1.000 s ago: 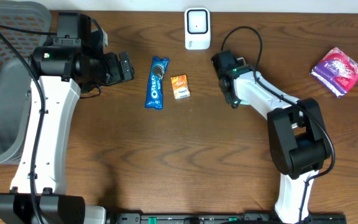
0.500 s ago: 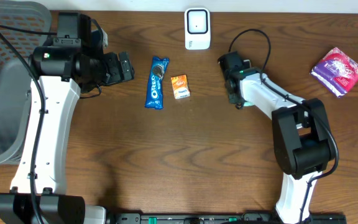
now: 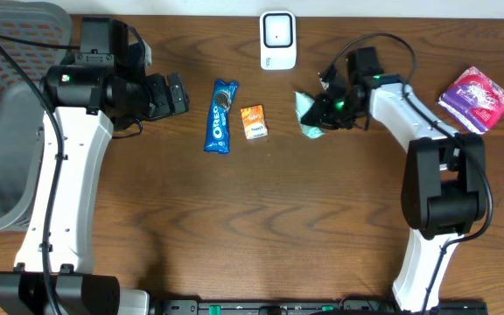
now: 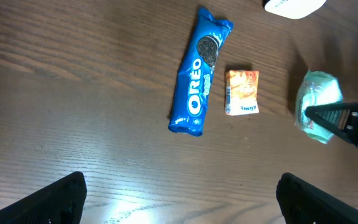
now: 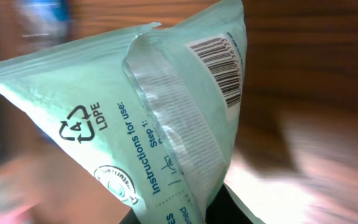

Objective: Scan the item barcode

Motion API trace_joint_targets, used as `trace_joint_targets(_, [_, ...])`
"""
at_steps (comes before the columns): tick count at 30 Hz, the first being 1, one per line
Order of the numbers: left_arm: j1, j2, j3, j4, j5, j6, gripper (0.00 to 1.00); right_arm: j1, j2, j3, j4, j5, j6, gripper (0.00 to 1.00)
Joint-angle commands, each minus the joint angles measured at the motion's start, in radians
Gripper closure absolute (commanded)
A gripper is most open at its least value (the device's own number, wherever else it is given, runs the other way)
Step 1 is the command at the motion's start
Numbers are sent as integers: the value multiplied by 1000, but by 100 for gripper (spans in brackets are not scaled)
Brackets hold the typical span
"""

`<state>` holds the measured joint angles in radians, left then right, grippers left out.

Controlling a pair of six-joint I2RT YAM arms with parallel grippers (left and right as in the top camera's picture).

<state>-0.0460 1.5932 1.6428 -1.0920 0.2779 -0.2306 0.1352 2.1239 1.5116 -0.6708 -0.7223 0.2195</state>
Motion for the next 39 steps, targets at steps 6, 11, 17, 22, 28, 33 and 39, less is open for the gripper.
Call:
trace_joint_targets(6, [2,2,-3,0,-10,13,2,-34,10,-80,76,-496,132,99])
trace_joint_targets(11, [2,2,-3,0,-10,13,2,-34,10,-194,285,-507,331,99])
trace_joint_targets(17, [2,2,-3,0,-10,13,2,-72,10,-333,511,-454,525,99])
trace_joint_targets(22, [2,2,-3,0,-10,13,2,-145,10,-402,548,-428,547,99])
trace_joint_targets(28, [2,2,-3,0,-10,13,2,-233,10,-439,521,-356,433,78])
trace_joint_targets(33, [2,2,-3,0,-10,13,2,-283,10,-437,439,-240,376,67])
trace_joint_targets(39, [2,2,-3,0,-10,13,2,-329,7,-352,155,48,218,65])
